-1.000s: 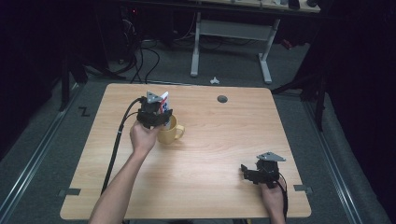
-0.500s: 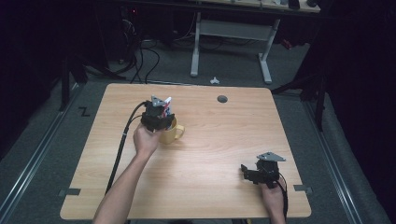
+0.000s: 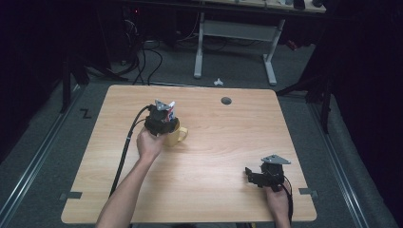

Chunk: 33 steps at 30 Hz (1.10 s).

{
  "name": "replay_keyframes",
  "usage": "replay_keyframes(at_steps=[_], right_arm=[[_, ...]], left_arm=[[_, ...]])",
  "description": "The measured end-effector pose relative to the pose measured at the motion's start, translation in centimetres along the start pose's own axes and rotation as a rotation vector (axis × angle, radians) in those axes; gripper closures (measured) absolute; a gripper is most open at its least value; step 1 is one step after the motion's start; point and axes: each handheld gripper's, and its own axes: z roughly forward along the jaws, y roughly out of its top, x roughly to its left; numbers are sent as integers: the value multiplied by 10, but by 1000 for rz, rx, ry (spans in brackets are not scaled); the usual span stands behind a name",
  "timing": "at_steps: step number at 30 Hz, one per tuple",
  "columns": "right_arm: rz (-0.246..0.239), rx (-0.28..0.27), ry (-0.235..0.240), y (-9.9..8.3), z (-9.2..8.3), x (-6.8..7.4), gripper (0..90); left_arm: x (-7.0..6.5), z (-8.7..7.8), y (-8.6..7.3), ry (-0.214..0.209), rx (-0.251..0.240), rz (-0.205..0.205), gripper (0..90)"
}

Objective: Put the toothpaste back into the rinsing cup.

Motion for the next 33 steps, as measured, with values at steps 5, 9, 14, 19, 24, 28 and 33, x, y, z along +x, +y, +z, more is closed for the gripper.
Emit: replay_keyframes(at_steps=[5,9,14,19,24,28,33], right_arm=[[-1,1,0,0,0,0,145],[-1,1,0,0,0,0,145],[0,1,0,0,0,0,145],[0,1,0,0,0,0,145],[0,1,0,0,0,0,145],[-1,1,0,0,0,0,144],[0,1,0,0,0,0,144]], left_arm=[[-1,2,-1,-1,8,-2,627],[-1,3,-2,4,15,2,626],[-1,5,-4,9,30,-2,626],[-2,6,-4,8,31,6,626],[-1,7,-5,14,45,7,627],[-1,7,-5,15,49,9,627],[0,8,-6,14,57,2,627]])
